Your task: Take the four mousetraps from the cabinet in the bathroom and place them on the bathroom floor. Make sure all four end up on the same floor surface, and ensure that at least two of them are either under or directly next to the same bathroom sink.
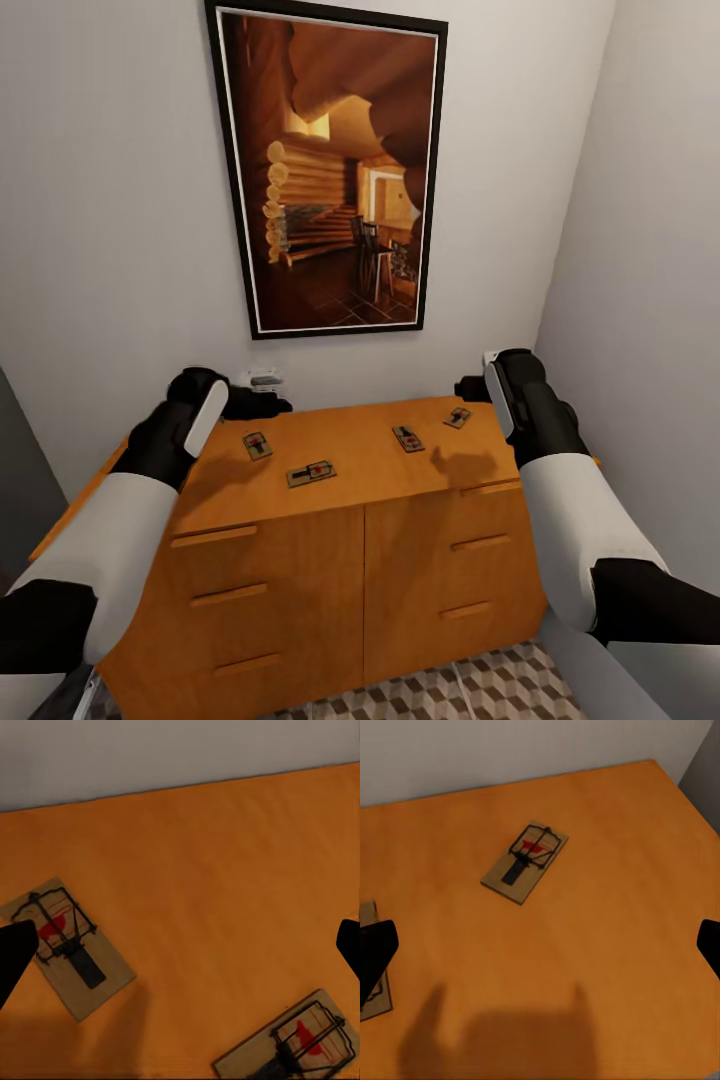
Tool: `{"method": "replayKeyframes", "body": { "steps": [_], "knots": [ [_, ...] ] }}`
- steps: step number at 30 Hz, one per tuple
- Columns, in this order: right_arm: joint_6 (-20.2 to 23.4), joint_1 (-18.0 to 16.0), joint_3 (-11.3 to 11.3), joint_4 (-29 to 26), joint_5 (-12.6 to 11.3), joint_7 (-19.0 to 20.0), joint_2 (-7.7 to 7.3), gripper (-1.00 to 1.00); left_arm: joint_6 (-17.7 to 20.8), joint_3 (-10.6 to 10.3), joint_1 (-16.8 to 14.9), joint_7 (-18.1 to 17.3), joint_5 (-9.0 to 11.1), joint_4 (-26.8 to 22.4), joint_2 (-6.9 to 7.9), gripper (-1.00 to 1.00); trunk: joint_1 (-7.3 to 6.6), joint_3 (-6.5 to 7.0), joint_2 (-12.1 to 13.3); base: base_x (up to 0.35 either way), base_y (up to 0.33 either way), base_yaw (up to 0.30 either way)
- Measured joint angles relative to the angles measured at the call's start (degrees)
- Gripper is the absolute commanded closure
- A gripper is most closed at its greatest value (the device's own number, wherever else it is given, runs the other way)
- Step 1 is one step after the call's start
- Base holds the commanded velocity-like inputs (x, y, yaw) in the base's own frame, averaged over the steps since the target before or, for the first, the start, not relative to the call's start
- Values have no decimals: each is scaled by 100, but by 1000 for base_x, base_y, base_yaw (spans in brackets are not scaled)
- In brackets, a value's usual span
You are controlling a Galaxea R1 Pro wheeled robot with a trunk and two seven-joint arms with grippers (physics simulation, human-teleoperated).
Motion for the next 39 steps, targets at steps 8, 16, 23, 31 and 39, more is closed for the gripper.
{"method": "replayKeyframes", "body": {
  "steps": [8, 16, 23, 31, 39],
  "knots": [
    [0, 0, 4, 246, -4, 41, -32, -100, -17, -1, 0, -8, -21, 653, 18, -100, 0, 0, 0, 0, 0, 0],
    [1, 0, 6, 401, -5, 145, -30, -100, -14, -3, 0, -170, -8, 750, 26, -100, 0, 0, 0, 0, 0, 0],
    [0, 0, 4, 417, 2, 186, -30, -100, -17, -6, 0, -304, -3, 730, 25, -100, 0, 0, 0, 0, 0, 0],
    [-11, 0, 9, 420, 14, 186, -33, -100, -19, -11, 0, -328, -10, 677, 23, -100, 0, 0, 0, 0, 0, 0],
    [-18, 0, 17, 420, 12, 188, -26, -100, -7, -11, 0, -337, 5, 395, 23, -100, 0, 0, 0, 0, 0, 0]
  ]
}}
